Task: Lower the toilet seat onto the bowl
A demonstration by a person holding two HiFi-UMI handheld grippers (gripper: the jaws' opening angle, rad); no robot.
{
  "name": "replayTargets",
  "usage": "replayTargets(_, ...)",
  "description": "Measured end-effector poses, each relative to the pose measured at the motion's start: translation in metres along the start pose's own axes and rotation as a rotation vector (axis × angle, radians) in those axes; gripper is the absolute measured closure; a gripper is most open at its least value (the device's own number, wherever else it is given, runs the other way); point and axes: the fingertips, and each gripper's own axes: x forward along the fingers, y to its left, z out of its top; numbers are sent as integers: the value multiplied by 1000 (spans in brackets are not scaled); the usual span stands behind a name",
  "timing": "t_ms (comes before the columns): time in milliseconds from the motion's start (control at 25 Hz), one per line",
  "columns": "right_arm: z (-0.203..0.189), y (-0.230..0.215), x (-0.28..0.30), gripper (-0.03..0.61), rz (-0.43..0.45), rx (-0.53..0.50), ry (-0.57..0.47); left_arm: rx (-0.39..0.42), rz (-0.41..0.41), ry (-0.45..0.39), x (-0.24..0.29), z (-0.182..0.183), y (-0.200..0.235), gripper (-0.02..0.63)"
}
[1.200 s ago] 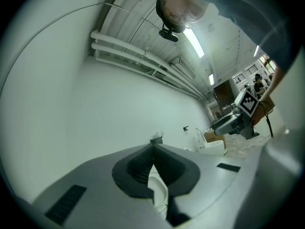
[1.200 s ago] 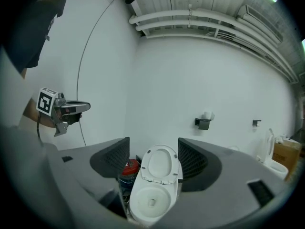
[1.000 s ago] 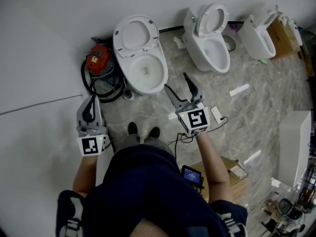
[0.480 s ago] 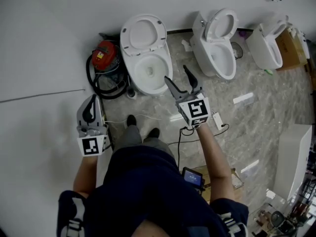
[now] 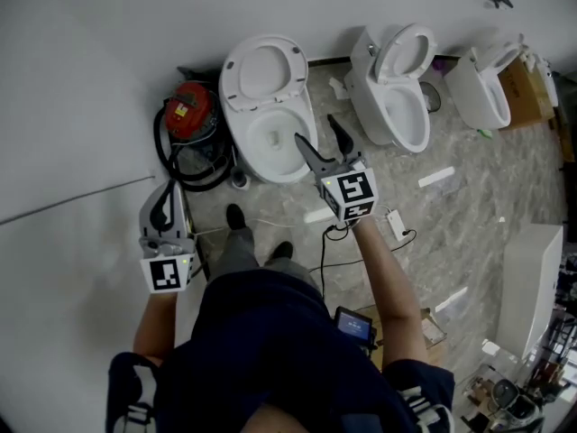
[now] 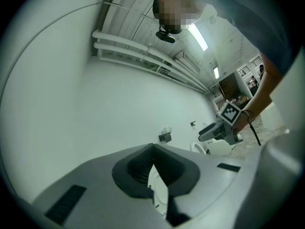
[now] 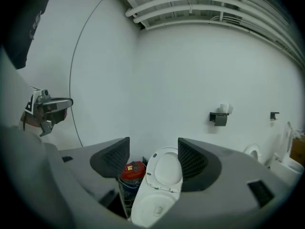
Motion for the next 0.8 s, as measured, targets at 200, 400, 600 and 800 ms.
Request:
replayTargets(200, 0, -2, 66, 249, -33, -5, 30, 0, -51, 4, 25, -17, 34, 589)
replayTargets(400, 4, -6, 130, 258, -77, -36, 42, -36, -100, 33, 43, -39, 63, 589)
replayTargets(600, 5, -14, 190, 278, -91, 113, 30, -55, -126, 45, 60, -52, 95, 589)
replayTargets(800, -11, -20, 241, 278, -83, 250, 51, -50, -125, 80, 71, -68, 120, 589)
